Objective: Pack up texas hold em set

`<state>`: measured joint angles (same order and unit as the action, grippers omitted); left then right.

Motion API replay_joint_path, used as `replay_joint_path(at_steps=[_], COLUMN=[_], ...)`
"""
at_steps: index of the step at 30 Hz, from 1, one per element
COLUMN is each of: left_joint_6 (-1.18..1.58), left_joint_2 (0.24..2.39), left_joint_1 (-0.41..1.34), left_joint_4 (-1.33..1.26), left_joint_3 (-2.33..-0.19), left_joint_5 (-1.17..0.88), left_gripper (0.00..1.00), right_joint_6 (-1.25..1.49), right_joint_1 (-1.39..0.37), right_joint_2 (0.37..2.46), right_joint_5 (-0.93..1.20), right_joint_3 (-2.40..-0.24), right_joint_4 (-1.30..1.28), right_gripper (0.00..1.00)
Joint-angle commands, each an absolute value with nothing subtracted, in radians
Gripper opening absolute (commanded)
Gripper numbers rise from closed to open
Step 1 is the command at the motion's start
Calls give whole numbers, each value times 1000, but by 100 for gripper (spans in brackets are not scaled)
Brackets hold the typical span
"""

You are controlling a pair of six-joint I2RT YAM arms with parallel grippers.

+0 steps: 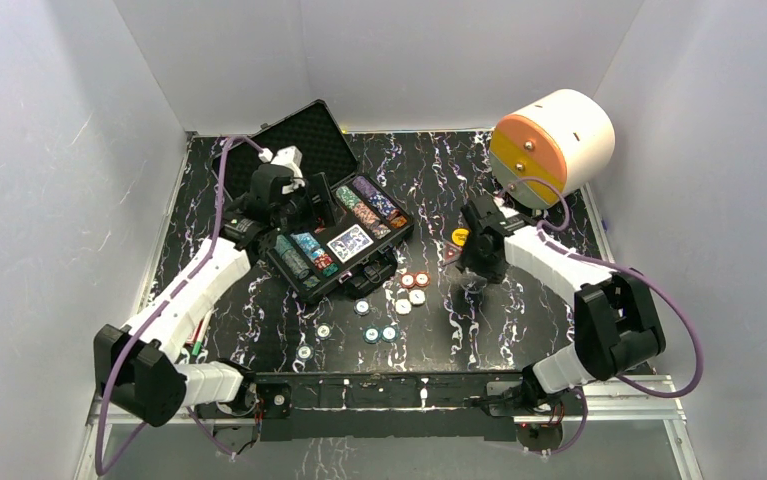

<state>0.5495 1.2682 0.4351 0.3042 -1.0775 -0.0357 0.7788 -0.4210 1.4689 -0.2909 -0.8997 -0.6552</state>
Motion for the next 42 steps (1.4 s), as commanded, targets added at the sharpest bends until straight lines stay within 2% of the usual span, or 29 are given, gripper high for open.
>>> replay_joint_path(at_steps=[1,11,19,33,36,42], left_joint_6=[501,503,506,528,530,531], left_joint_2=[1168,1001,943,938,939,948], left_joint_1=[436,436,435,436,436,436], left_joint_4=[347,399,432,466,466,471], left_joint_3=[-1156,-1178,-1170,-1152,-1150,-1154], left_joint_5=[105,319,367,352,351,348], left_gripper=[81,86,89,90,90,90], right_joint_6=[839,907,902,870,860,830], right_joint_1=[-546,-804,-890,-894,-895,-894], right_joint_2=[1432,1661,1925,2114,2133,2167], right_joint_5=[-285,-299,-325,-333,-336,-337], right_joint_3=[-1080,-1437,-1712,-1886,-1891,-1927], right_joint_4=[-688,-647,-672,-690,-684,-693], right_gripper=[57,59,59,61,63,74])
